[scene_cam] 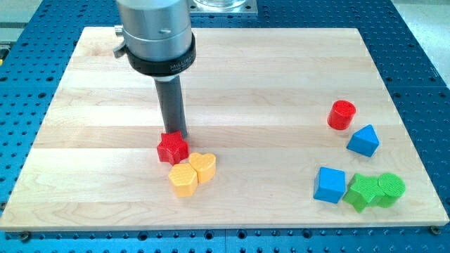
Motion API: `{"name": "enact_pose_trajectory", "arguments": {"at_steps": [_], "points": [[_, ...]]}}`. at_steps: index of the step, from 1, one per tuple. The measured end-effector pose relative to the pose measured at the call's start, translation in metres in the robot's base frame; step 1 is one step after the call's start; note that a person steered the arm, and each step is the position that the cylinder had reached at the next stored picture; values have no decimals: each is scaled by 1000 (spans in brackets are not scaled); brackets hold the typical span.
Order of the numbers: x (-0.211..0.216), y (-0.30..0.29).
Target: Move the red circle into the heart
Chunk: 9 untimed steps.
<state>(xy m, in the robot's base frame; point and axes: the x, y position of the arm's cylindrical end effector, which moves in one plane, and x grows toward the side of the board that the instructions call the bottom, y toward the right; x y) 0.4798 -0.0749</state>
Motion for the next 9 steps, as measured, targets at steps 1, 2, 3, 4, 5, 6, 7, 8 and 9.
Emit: {"name": "enact_pose_trajectory", "arguments": {"at_steps": [1, 2, 3, 4, 5, 6, 7, 8, 9], "points": [[11, -2], [20, 4], [-10, 31], [-14, 109], [-34, 161], [-86, 200], [-95, 304], [-71, 338], [-33, 283]]}}
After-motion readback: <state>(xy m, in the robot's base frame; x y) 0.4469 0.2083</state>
